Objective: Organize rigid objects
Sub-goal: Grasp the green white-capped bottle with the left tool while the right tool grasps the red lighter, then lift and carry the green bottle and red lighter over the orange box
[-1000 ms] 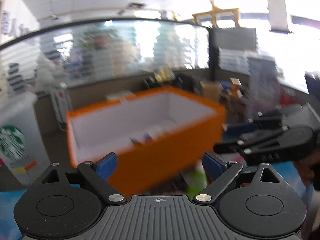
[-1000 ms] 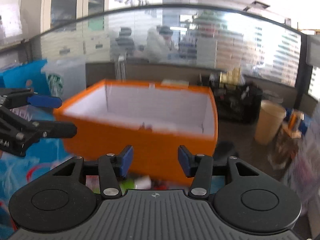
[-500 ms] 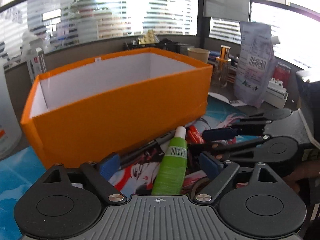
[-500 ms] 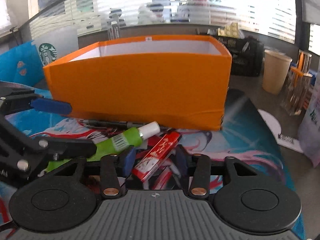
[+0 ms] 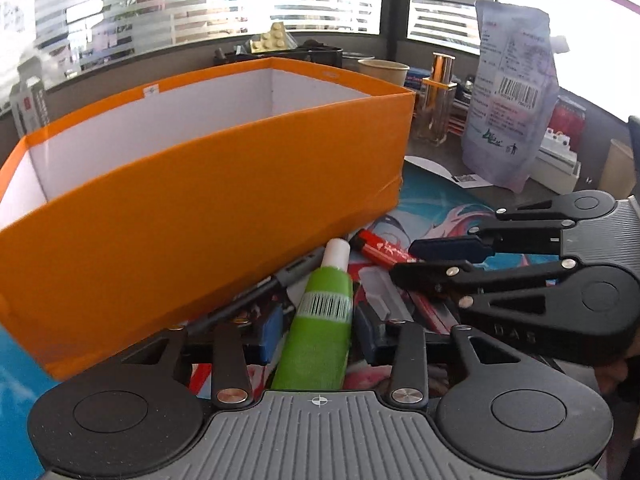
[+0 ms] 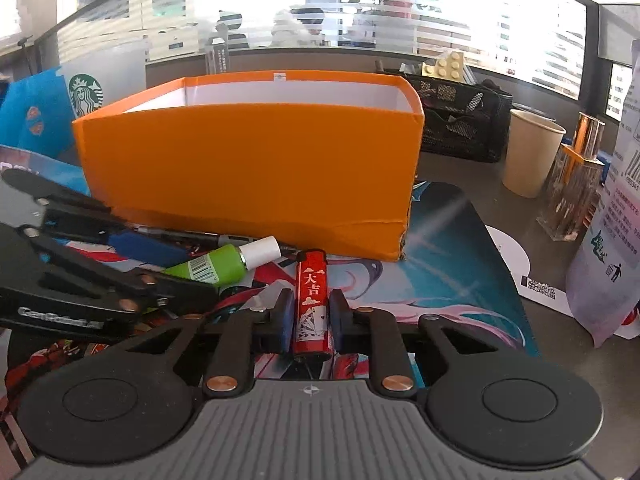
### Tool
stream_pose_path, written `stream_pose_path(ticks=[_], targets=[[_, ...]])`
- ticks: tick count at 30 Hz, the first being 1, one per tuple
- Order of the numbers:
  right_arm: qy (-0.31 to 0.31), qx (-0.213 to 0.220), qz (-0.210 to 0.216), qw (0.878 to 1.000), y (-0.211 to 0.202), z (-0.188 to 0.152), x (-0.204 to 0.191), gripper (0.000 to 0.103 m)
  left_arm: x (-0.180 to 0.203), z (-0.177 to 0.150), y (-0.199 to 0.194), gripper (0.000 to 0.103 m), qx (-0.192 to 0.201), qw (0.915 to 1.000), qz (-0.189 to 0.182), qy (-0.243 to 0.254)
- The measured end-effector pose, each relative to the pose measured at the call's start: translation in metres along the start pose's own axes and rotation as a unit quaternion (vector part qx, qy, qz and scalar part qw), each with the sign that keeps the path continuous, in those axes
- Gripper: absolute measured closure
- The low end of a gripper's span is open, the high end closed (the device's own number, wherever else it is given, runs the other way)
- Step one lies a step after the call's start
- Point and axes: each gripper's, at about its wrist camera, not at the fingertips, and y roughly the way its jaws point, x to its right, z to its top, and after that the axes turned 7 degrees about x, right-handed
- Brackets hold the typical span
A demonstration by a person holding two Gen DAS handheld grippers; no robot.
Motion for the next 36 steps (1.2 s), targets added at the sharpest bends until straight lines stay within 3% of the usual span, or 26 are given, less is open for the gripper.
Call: stream_pose_path(ticks=[4,6,16,25,36], targets=[[-0.010,-0.001,-0.003,1.000,0.001,0.000,-0.002,0.085,0.006,-0.004,0.002,0.059,0.020,0.9996,0.003,0.019],[-0.013,-0.001,-0.003,1.000,0.002,0.001,-0.004,0.085,0.004,-0.004,0.001,0.073,0.022,0.9997,-0.001,0.014],[-0.006,0.003,0.003,1.000,0.000,0.002,-0.006,0.086,-0.003,-0.004,-0.013,0.075,0.020,0.9995,0.005,-0.024],[0.016,0.012,0.042,0.999,-0.011,0.011,-0.013,0.086,-0.017,-0.007,-0.061,0.075,0.068,0.9963,0.015,-0.050],[-0.008,0.050,0.039,0.998,-0.030,0.031,-0.036,0.086,-0.030,-0.001,-0.108,0.075,0.128,0.9892,0.033,-0.064]])
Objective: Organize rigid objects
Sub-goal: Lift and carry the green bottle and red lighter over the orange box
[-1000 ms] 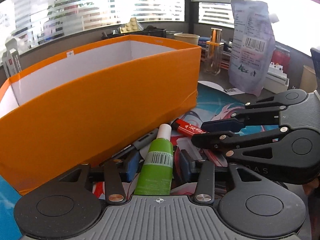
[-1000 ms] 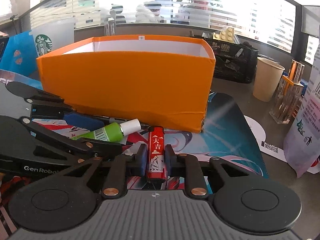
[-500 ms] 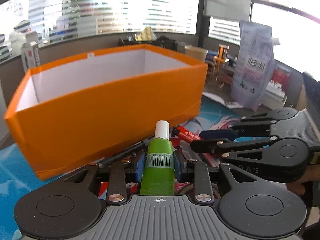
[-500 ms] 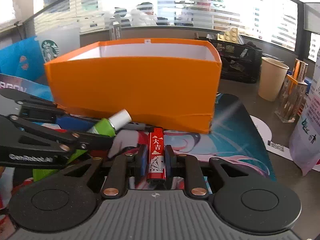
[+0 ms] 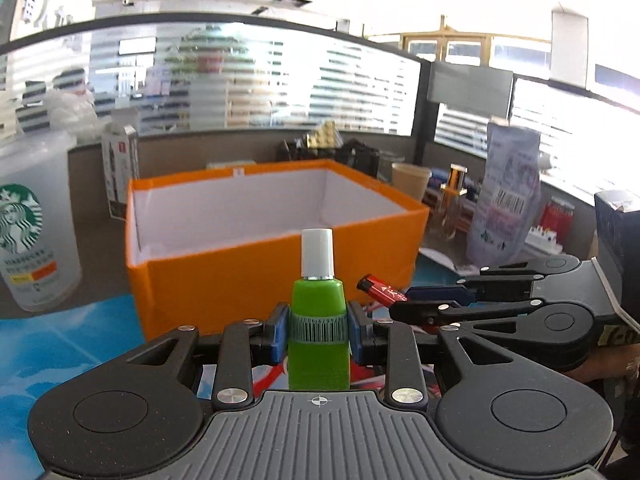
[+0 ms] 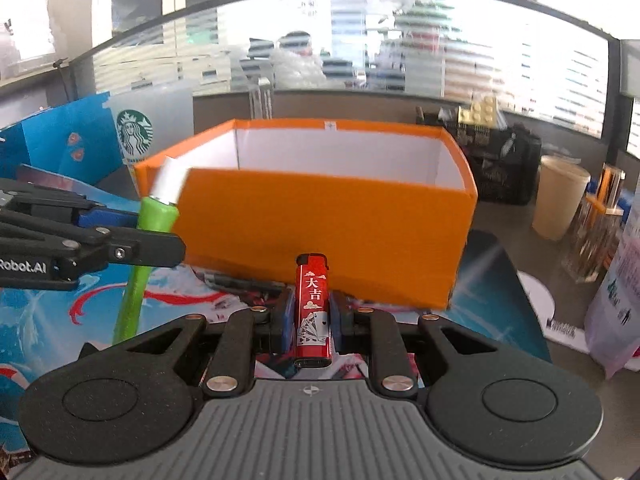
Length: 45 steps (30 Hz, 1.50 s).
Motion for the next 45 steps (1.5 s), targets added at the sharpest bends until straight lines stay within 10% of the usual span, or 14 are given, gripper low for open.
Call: stream_pose_path(ticks=[45], targets=[[-0.047,0.111,0.021,0.993,-0.020,0.076,-0.037,0.086,-0.016,0.061,-0.049,0.076,0.097,0.9947,0.033,-0.004]])
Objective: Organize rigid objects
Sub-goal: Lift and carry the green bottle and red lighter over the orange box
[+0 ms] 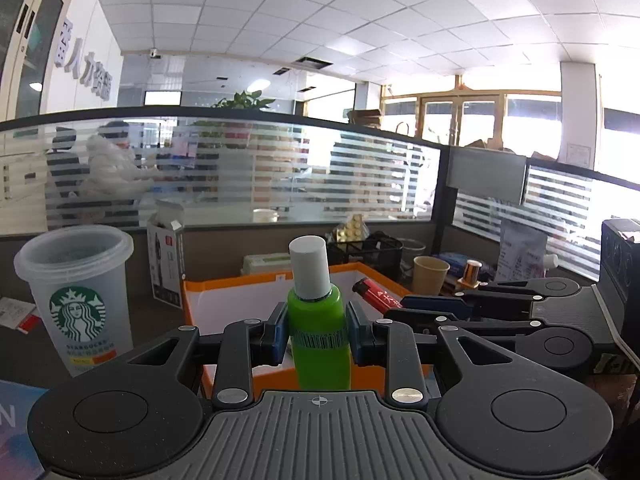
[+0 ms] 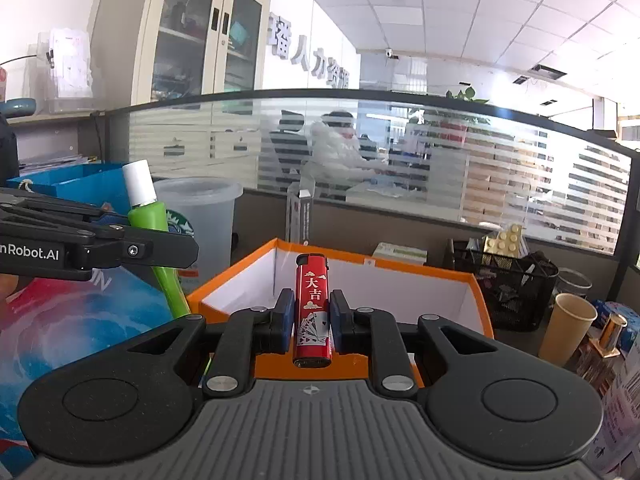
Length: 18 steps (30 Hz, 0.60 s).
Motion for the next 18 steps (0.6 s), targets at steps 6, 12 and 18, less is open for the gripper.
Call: stream_pose_path(ticks=[6,12,18], targets=[[0.004,0.012,-0.004,1.000,0.003,0.008,0.004,0.086,-0.003,0.010,0.003,0.076,0.010,0.9999,-0.003,-0.004],[0.010,0.020,-0.005,1.000,0.009,0.012,0.010,0.086,-0.011,0.021,0.008,0.076,0.019,0.9998,0.000,-0.012],[0.012,0.022,-0.007,1.000,0.015,0.014,0.013,0.086,-0.016,0.034,0.014,0.076,0.030,0.9995,0.005,-0.009]])
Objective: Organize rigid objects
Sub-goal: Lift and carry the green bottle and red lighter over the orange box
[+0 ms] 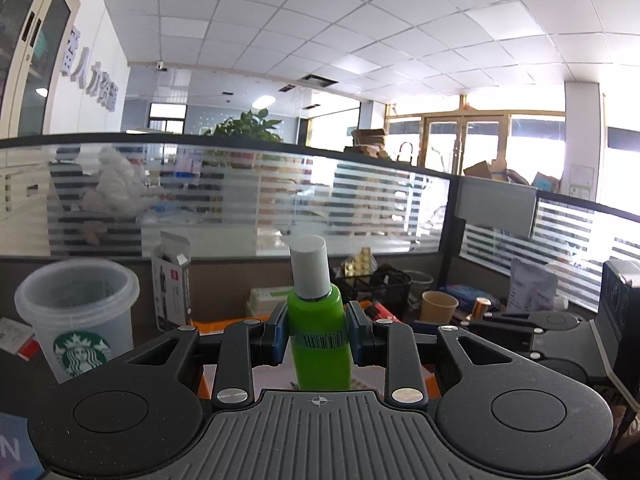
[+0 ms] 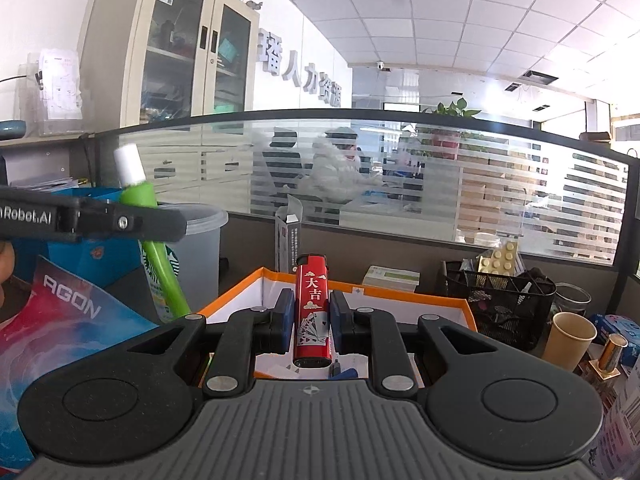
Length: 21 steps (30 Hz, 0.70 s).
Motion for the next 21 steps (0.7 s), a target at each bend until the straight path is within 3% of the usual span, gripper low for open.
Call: stream_pose_path(ticks=[11,21], targets=[[0.015,-0.005,-0.004,1.000,0.026,0.002,0.018,0.086,-0.011,0.009,0.030,0.075,-0.004,1.0000,0.000,-0.007],[0.025,-0.034,-0.003,0.999,0.057,-0.012,0.031,0.086,-0.033,-0.014,0.071,0.075,-0.055,0.9980,0.012,-0.030]])
